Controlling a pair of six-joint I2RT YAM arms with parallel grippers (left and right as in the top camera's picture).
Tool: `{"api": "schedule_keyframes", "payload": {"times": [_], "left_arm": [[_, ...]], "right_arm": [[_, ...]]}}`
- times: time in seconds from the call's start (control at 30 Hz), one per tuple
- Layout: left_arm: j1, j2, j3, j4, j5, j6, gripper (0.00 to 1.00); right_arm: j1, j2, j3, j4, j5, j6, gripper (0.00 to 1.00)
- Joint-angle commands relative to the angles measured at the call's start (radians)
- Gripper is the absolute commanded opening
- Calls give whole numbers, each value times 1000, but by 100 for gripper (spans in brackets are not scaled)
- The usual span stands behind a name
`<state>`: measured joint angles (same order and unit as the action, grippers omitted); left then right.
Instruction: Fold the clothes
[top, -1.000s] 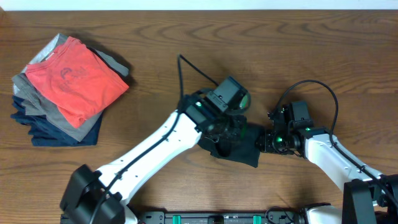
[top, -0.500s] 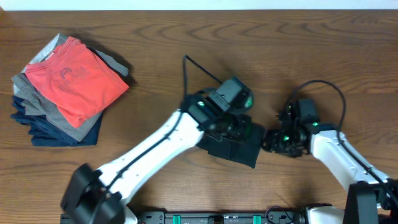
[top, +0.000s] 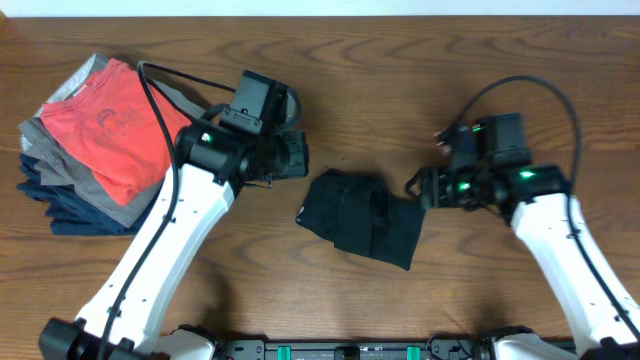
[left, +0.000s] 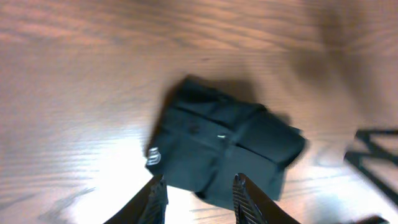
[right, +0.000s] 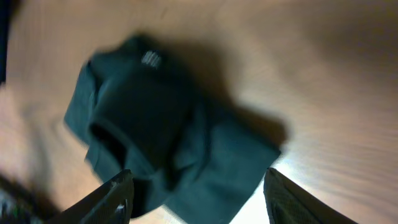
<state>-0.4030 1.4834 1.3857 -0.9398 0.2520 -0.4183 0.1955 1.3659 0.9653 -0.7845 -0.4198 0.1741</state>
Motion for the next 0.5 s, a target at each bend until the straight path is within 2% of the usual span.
{"api": "schedule_keyframes", "payload": {"times": [0.0,0.17,0.3,0.33,0.37,0.43,0.47], "left_arm": [[12,29,-10,-17,-10,-5,36],[11,42,-10,-25,-10,-5,36],[11,42,-10,-33,-10,-5,36],[11,42,-10,-36,-10,-5,36],[11,42,-10,-39,-10,-5,36],[11,42,-10,-40,-10,-5,36],[11,42,-10,-40,-10,-5,36]], "right_arm": [[94,42,-44,10,-33,-25,68],[185,99,-97,135,-29,59,67],[220,148,-104,202,64,183,56],[225,157,-104,216,83,205,47],[231,167,-104,242,94,228,30],[237,170,-103,277,83,238,6],[237,169,-102,286,74,238,2]]}}
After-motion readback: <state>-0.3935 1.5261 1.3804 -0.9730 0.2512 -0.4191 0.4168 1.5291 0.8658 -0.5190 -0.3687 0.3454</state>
